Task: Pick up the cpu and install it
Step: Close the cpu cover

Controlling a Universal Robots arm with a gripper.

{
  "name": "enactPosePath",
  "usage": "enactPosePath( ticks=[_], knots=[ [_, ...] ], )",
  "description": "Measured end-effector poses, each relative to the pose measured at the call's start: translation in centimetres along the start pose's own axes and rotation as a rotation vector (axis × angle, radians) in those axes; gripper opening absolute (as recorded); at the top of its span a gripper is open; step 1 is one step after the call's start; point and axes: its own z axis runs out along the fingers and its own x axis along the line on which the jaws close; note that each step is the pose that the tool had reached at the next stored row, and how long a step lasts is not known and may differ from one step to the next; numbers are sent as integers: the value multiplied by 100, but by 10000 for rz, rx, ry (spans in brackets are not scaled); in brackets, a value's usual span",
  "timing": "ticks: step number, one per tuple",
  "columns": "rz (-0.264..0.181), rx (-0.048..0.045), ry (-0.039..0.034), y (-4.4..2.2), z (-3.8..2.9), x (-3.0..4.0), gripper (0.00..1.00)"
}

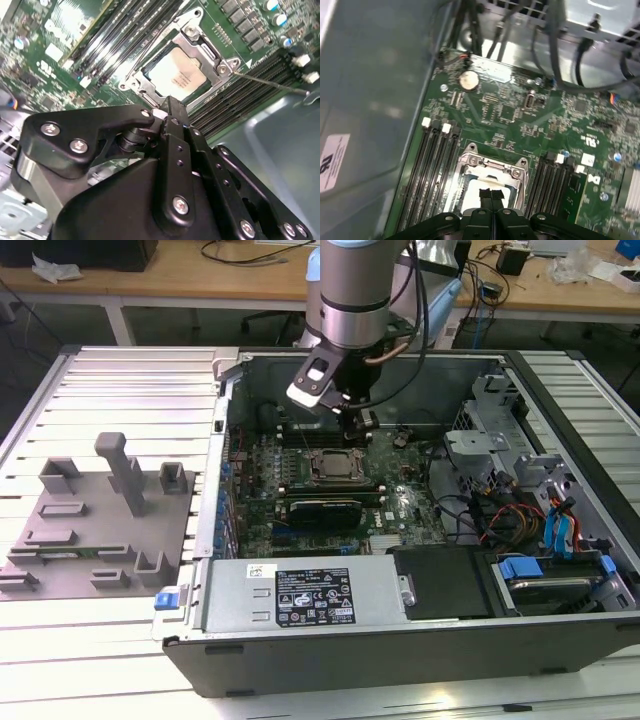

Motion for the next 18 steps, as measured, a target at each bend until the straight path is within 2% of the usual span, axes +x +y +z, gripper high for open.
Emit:
enactPosePath(
  ticks=[1, 3, 9, 18],
  knots=[
    [-180, -2, 12, 0, 0, 0, 11],
    [-811, -12, 54, 0, 0, 0, 11],
    [-2028, -31, 134, 0, 0, 0, 11],
    [-4117, -62, 270, 0, 0, 0, 11]
  ],
)
